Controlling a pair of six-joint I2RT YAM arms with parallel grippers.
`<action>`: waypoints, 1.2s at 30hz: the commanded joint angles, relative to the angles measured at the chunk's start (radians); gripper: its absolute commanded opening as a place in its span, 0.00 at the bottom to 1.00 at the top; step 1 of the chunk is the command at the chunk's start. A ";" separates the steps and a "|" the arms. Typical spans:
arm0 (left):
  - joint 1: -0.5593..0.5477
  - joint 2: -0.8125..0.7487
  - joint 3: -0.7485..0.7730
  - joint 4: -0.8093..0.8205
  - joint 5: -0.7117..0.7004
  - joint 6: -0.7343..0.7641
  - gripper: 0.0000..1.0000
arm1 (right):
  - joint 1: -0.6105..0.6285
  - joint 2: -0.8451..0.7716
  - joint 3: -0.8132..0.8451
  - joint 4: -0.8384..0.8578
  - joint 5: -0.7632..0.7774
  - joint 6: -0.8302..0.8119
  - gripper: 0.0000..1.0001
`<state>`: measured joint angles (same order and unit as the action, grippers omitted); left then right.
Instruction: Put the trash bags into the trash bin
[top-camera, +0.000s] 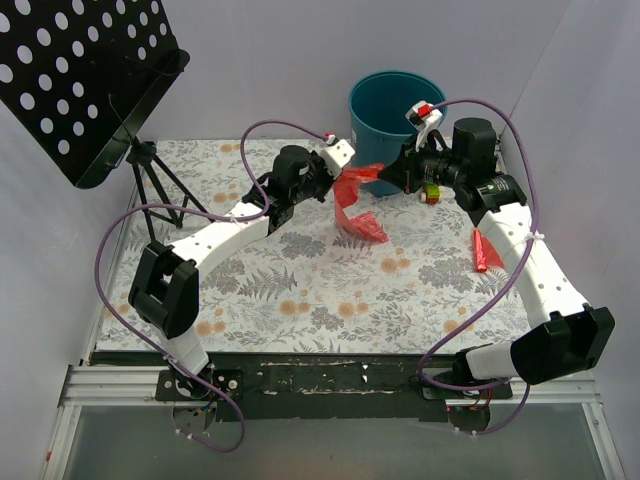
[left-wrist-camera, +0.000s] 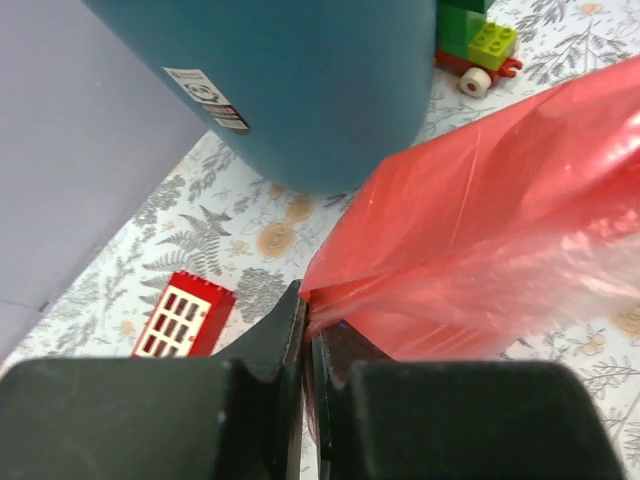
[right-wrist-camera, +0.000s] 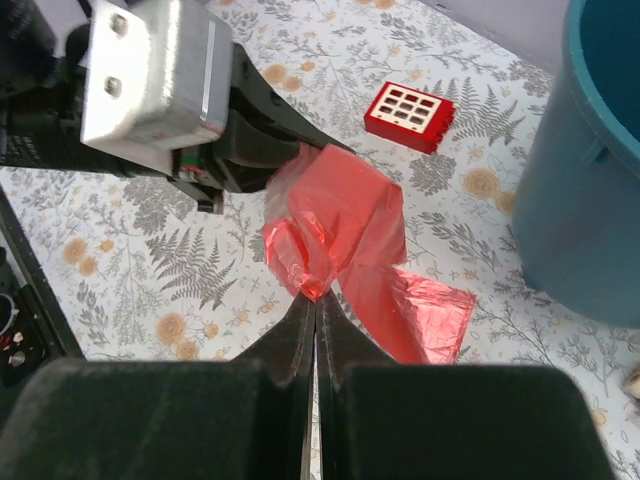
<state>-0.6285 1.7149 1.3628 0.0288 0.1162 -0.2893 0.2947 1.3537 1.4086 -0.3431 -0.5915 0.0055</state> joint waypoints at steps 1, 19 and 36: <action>0.027 -0.060 0.050 -0.069 -0.030 0.019 0.00 | -0.006 -0.034 -0.005 0.001 0.108 0.008 0.01; 0.030 -0.094 0.245 -0.412 0.270 -0.159 0.00 | 0.162 -0.059 0.003 0.170 0.082 -0.292 0.86; 0.049 -0.124 0.338 -0.463 0.312 -0.189 0.00 | 0.236 -0.038 -0.033 0.213 0.117 -0.348 0.87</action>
<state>-0.5835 1.6703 1.6413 -0.4091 0.4030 -0.4717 0.5068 1.3041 1.3502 -0.1982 -0.5220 -0.3561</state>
